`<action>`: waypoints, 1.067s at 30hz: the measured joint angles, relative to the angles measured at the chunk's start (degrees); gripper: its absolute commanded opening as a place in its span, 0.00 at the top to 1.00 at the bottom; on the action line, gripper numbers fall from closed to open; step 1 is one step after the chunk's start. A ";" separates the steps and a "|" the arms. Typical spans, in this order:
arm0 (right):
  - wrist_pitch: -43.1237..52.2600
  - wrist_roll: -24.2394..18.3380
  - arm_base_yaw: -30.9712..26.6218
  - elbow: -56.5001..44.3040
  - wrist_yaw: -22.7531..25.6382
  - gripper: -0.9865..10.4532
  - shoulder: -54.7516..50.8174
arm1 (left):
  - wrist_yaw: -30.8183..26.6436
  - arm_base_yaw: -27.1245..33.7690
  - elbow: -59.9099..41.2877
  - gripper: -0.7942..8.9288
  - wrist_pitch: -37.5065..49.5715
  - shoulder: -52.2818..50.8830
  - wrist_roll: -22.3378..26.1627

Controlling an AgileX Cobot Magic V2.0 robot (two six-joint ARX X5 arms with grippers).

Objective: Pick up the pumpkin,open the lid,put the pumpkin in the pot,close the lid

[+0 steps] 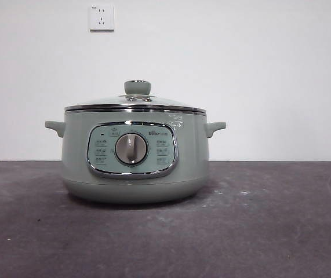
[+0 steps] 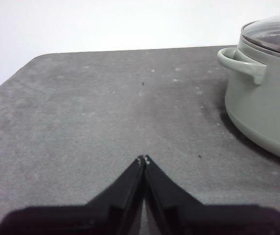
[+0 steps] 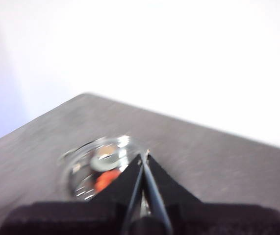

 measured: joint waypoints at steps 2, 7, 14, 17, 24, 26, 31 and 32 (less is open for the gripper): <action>6.16 0.00 -2.69 -7.21 0.00 0.91 -3.91 | 0.00 0.00 0.00 0.92 0.00 0.00 0.00; 21.51 0.00 -7.91 -26.14 0.02 0.91 -14.05 | 0.00 0.00 0.00 0.92 0.00 0.00 0.00; 33.48 0.09 -9.94 -47.25 1.60 0.91 -25.59 | 0.00 0.00 0.00 0.92 0.00 0.00 0.00; 35.93 0.68 -10.14 -54.62 5.20 0.91 -29.97 | 0.00 0.00 0.00 0.92 0.00 0.00 0.00; 43.01 4.02 -10.14 -68.78 11.61 0.91 -39.19 | 0.00 0.00 0.00 0.92 0.00 0.00 0.00; 44.09 5.22 -10.14 -72.08 12.98 0.91 -41.07 | 0.00 0.00 0.00 0.92 0.00 0.00 0.00; 44.09 8.17 -10.12 -78.55 14.84 0.91 -44.72 | 0.00 0.00 0.00 0.92 0.00 0.00 0.00; 44.11 8.50 -10.12 -79.54 14.82 0.91 -45.29 | 0.00 0.00 0.00 0.92 0.00 0.00 0.00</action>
